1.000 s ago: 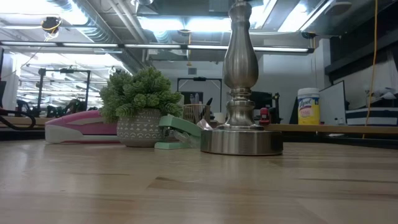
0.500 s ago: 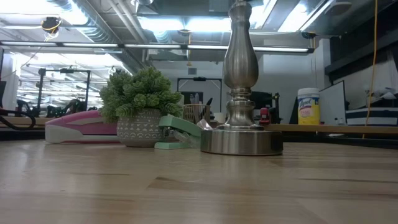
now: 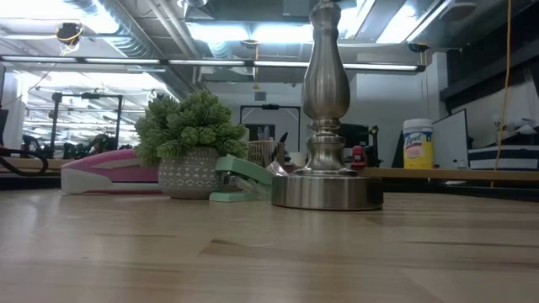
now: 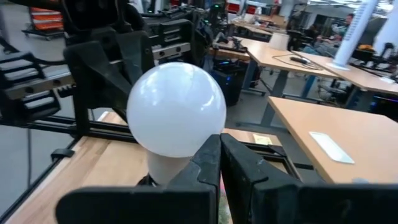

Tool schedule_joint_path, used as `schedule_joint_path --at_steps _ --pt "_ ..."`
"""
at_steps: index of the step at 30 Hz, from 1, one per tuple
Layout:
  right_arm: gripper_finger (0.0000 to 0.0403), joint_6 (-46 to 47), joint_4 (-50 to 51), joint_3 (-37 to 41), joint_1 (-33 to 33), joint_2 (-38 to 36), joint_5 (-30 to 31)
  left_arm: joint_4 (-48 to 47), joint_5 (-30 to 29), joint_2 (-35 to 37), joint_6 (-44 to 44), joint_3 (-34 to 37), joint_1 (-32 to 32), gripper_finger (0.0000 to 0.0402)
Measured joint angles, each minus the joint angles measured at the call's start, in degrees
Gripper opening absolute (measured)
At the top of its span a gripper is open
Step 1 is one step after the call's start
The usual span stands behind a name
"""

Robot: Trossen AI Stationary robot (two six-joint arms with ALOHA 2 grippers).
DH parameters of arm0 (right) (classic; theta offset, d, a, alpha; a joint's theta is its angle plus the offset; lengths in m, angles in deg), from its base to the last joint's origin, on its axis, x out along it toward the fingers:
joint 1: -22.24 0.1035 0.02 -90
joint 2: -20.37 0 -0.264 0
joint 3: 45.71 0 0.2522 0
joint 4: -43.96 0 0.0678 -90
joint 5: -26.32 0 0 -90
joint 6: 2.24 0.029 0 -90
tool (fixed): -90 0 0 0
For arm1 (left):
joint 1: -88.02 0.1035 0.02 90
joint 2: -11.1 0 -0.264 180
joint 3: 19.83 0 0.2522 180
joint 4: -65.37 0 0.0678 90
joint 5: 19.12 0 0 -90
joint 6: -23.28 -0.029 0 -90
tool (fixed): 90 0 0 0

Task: Screw lightbulb
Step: Insert the lightbulb into the lamp

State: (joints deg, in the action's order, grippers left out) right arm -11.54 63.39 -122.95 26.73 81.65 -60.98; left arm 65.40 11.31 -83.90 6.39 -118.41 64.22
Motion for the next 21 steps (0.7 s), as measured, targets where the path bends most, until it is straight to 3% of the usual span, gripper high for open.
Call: schedule_joint_path --at_steps 21 --pt "0.0017 1.7 4.4 0.0 0.0 0.0 -6.8 0.1 -3.1 0.0 0.0 0.0 0.1 0.0001"
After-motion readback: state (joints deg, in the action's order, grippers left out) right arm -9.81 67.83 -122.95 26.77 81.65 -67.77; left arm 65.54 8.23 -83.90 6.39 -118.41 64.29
